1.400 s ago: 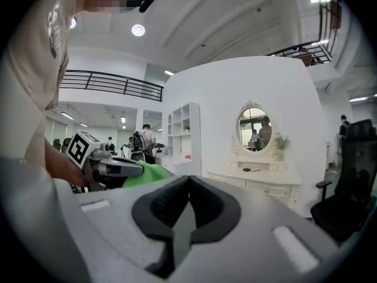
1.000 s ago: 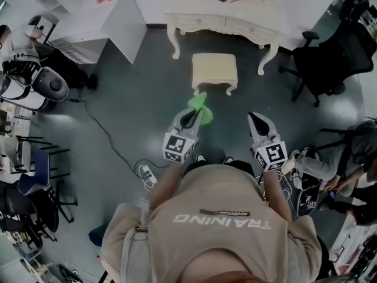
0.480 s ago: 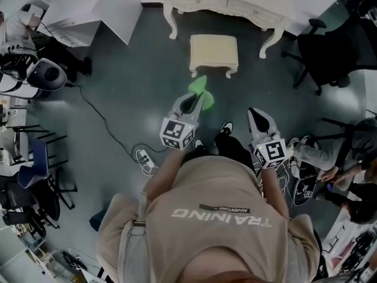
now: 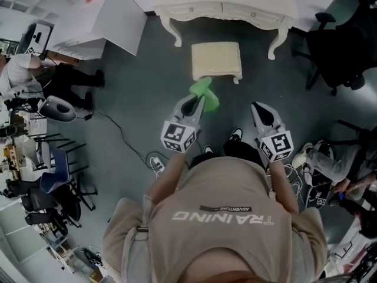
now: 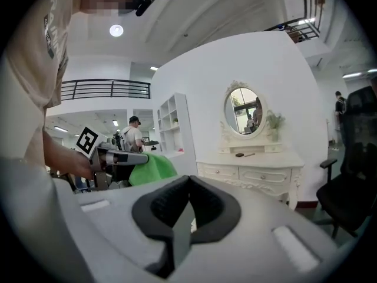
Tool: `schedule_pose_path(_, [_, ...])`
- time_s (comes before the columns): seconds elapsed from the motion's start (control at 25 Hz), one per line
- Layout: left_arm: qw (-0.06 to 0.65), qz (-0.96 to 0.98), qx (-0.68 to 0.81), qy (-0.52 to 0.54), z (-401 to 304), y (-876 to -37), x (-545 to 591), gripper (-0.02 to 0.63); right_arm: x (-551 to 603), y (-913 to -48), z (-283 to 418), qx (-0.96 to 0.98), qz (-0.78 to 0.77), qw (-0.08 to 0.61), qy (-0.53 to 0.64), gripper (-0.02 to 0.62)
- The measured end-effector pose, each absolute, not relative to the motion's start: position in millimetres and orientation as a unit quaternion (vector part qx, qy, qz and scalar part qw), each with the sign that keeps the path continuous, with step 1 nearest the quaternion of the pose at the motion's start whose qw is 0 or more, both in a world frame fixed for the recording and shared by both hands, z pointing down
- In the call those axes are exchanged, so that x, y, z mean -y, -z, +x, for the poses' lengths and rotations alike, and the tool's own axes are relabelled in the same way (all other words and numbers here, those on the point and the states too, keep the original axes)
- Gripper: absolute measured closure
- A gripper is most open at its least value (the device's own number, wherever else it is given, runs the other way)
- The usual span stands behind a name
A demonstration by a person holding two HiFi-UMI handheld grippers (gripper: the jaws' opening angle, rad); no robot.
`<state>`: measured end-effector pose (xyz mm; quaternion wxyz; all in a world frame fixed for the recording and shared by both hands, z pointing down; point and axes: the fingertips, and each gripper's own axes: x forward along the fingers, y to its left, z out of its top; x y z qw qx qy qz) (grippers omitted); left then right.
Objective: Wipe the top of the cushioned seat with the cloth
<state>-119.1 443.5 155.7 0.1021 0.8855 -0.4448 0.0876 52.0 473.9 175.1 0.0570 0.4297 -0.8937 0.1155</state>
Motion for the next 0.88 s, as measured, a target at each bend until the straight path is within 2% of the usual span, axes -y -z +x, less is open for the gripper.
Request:
schedule_pose_path(0.28, [0.101, 0.88, 0.452, -0.102, -76, -153, -405, 0.581, -416, -186, 74, 0.912, 0.394, 0.079, -0.076, 0.6])
schedule_pose_path(0.44, [0.123, 0.871, 0.464, -0.1, -82, -160, -384, 0.582, -390, -192, 70, 0.915, 0.386, 0.07, -0.088, 0.6])
schedule_pose_path(0.68, [0.118, 0.876, 0.455, -0.108, -98, -170, -350, 0.581, -366, -203, 51, 0.911, 0.391, 0.078, -0.107, 0.6])
schedule_pose_path(0.88, [0.143, 0.887, 0.434, -0.073, -117, -173, -312, 0.582, -337, -191, 40, 0.896, 0.425, 0.092, -0.092, 0.6])
